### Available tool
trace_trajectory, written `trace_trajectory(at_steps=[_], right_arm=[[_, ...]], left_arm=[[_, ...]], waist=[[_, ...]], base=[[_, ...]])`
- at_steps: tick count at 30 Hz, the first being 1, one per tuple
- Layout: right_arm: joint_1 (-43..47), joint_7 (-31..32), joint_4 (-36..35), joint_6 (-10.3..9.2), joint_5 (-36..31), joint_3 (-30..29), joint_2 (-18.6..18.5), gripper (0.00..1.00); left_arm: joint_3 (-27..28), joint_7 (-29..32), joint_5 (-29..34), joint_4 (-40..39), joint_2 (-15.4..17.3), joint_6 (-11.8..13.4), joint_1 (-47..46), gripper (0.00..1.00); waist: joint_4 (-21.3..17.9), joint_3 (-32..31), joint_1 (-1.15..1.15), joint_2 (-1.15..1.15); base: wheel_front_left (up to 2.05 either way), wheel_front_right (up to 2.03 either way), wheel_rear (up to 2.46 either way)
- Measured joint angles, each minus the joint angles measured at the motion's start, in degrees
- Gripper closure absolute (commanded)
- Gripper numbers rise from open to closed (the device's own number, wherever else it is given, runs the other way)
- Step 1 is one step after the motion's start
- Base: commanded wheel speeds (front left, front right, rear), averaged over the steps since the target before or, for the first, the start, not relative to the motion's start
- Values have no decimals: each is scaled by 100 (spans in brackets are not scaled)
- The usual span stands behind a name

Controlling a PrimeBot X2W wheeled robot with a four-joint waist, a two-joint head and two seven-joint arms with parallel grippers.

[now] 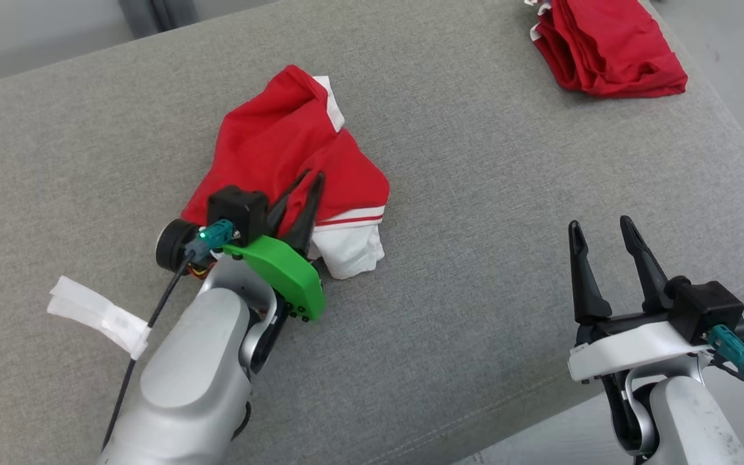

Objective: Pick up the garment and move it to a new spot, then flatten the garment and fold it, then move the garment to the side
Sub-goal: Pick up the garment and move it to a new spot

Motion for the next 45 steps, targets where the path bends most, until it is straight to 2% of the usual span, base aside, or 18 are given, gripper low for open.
trace_trajectory(at_steps=[1,5,10,15,22,31,39,45], right_arm=[[1,0,11,0,-2,-1,0,0],[13,-1,46,0,-26,20,2,0],[118,-3,80,0,-38,60,3,0],[188,-4,88,0,-85,66,3,0],[249,-4,81,0,-163,32,-15,0],[449,-3,143,0,-166,58,-186,0],[582,-4,151,0,-116,53,-223,0],[676,-4,149,0,-92,29,-303,0]], left_arm=[[-41,-79,0,68,-37,-3,4,0],[-120,-428,7,165,-111,-11,-30,0],[78,-686,9,93,-69,65,-42,0],[533,-750,85,-247,237,300,282,0],[1273,-759,269,-982,508,459,1077,0],[2007,-760,523,-1508,557,510,2018,0],[2544,-760,677,-1784,594,527,2814,0],[2703,-760,786,-1905,569,438,3246,0]], waist=[[22,-22,0,0],[124,-164,0,0],[290,-433,0,0],[562,-700,0,0],[1052,-977,0,0],[1725,-1320,0,0],[2013,-1579,0,0],[2110,-1680,0,0]], base=[[0,0,0],[0,0,0],[0,0,0],[0,0,0],[0,0,0],[0,0,0],[0,0,0],[0,0,0]])
